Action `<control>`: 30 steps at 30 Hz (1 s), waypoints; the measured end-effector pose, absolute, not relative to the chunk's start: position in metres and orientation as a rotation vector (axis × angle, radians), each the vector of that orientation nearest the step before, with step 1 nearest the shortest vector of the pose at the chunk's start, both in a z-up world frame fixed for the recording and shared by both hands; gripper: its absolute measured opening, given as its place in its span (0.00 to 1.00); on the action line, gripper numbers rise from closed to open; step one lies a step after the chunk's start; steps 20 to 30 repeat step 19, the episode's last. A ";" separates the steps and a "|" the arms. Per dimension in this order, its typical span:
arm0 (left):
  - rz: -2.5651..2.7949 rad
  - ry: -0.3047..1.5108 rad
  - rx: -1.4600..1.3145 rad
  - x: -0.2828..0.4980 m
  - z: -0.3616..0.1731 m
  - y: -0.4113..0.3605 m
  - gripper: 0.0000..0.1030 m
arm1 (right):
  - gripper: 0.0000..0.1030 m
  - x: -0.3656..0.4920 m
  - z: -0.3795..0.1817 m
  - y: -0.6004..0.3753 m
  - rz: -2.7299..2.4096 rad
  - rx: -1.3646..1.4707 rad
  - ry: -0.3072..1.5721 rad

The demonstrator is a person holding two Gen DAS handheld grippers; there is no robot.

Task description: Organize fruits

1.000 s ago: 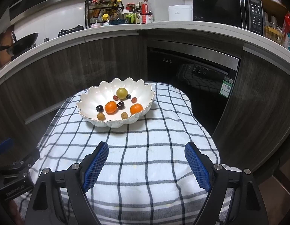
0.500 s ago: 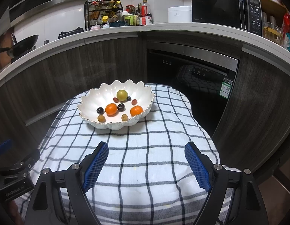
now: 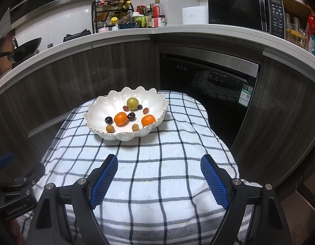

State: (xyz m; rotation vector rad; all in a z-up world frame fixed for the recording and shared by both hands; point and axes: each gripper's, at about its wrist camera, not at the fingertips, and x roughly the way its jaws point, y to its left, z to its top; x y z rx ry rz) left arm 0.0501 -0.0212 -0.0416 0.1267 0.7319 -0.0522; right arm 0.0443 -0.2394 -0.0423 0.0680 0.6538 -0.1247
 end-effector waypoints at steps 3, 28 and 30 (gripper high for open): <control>-0.052 0.731 0.127 0.050 -0.042 -0.021 0.98 | 0.82 0.044 -0.043 -0.239 -0.126 0.069 0.656; -0.064 0.732 0.128 0.051 -0.043 -0.022 1.00 | 0.82 0.045 -0.044 -0.239 -0.126 0.073 0.658; -0.064 0.732 0.128 0.051 -0.043 -0.022 1.00 | 0.82 0.045 -0.044 -0.239 -0.126 0.073 0.658</control>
